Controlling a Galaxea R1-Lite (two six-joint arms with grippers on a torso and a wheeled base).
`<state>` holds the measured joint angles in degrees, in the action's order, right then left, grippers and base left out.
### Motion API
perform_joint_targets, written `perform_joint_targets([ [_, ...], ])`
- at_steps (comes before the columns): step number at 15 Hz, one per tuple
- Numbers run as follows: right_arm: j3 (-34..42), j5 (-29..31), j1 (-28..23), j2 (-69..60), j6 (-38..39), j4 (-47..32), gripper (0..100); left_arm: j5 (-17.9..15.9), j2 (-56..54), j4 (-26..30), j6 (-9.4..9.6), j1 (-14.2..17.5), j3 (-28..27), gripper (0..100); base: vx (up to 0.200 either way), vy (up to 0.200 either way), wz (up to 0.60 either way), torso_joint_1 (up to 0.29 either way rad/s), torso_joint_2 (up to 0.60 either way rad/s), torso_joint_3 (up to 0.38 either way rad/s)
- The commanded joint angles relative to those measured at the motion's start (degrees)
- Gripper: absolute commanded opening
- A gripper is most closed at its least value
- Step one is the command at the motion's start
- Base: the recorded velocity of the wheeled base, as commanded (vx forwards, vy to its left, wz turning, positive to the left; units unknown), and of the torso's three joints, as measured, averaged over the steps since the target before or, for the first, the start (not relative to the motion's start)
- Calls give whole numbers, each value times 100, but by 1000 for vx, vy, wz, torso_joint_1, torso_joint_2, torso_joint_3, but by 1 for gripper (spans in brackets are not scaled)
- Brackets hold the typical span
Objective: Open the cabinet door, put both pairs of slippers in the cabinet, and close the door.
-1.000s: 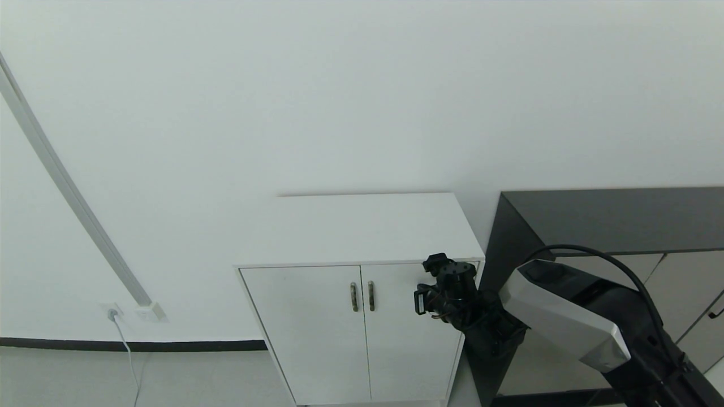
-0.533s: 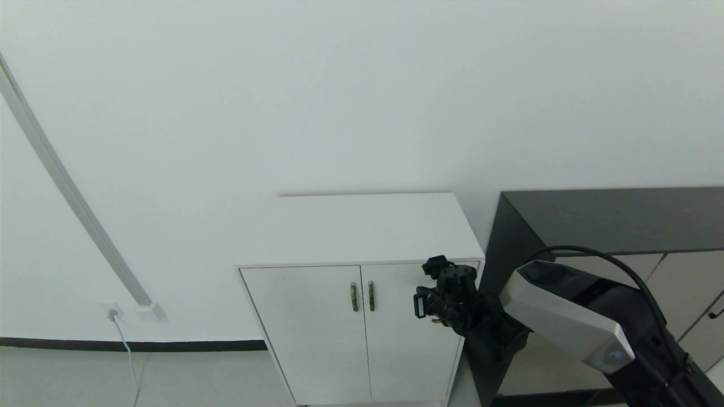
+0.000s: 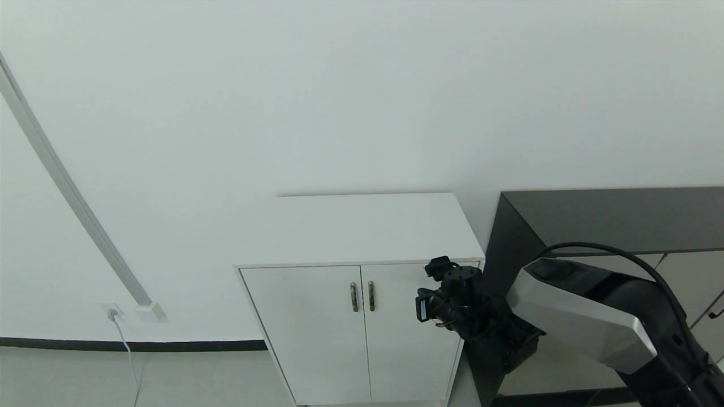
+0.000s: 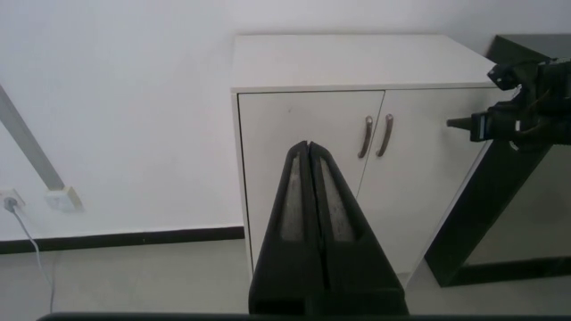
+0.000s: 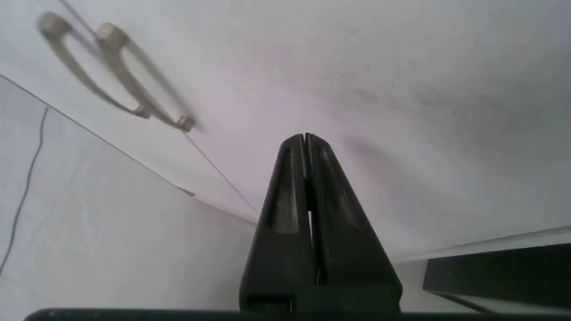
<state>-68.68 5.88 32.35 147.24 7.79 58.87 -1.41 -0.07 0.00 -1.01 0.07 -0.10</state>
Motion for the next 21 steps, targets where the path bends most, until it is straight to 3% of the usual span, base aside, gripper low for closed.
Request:
perform_joint_targets([
  [1,909,-8,113,-653,-6,415,0,1,7,0,-4,1,1,0,0,0,0,0,0,0],
  [4,2061,10,368,-1584,-6,925,0,1,7,0,5,1,1,0,0,0,0,0,0,0],
  [8,2966,265,412,-2788,-6,942,0,1,7,0,-4,1,1,0,0,0,0,0,0,0],
  [16,4803,1197,-1188,-5434,-419,178,0,1,7,0,5,1,1,0,0,0,0,0,0,0],
  [21,5638,1205,-1882,-6735,-665,-385,0,18,7,0,-13,1,1,0,0,0,0,0,0,0],
])
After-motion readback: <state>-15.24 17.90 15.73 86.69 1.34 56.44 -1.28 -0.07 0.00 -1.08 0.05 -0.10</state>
